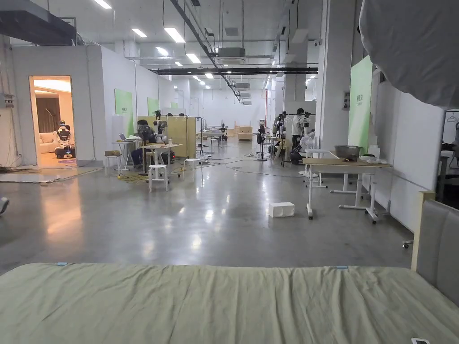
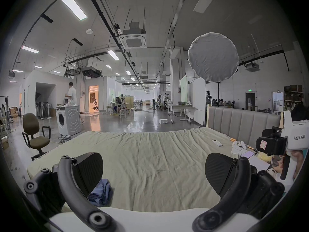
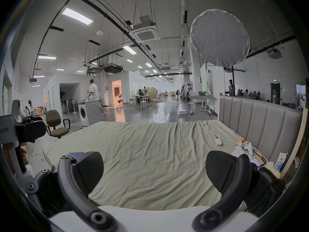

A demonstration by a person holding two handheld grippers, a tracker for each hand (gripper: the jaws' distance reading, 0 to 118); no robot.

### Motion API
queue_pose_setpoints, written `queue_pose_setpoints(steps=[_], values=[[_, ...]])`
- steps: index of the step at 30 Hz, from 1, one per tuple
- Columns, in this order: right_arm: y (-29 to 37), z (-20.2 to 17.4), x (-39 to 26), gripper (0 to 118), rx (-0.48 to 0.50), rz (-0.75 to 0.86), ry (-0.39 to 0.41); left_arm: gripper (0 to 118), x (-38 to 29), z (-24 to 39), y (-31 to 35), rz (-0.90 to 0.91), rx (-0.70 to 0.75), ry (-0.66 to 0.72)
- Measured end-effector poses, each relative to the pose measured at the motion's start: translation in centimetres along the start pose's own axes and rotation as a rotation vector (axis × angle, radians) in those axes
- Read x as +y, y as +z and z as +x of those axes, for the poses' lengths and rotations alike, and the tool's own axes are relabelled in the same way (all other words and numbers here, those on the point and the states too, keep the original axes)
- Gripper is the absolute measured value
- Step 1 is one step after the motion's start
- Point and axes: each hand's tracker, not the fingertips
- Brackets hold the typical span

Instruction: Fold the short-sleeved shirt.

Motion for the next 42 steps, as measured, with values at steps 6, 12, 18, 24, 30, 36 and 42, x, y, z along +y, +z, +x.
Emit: queue_pose_setpoints(steps=[6, 12, 18, 24, 30, 36, 42], values=[[-0.2, 0.3, -0.2, 118, 0.002, -0.015, -0.048, 118, -0.2, -0.1, 0.0, -0.013, 0.007, -0.015], [-0.1, 0.5, -0.1, 118, -0.006, -0.021, -0.034, 118, -0.1, -0.3, 0.0, -0.020, 0.008, -0.005], [-0.1, 0.6, -0.1, 118, -0.023, -0.006, -0.036, 118, -0.2, -0.6, -0.1, -0.030, 0.012, 0.002], [-0.2, 0.7, 0.0, 118, -0.023, -0.012, -0.036, 118, -0.2, -0.6, -0.1, -0.035, 0.000, -0.006], [-0.2, 0.6, -0.1, 118, -0.038, -0.022, -0.029, 118, -0.3, -0.6, -0.1, -0.041, -0.009, -0.008], [-1.0, 0.5, 0.9, 118, -0.104, -0.096, -0.155, 118, -0.5, -0.7, -0.1, -0.057, -0.025, -0.002], [-0.8, -0.6, 3.0, 118, -0.149, -0.099, -0.213, 118, -0.5, -0.7, -0.1, -0.062, -0.027, 0.002]])
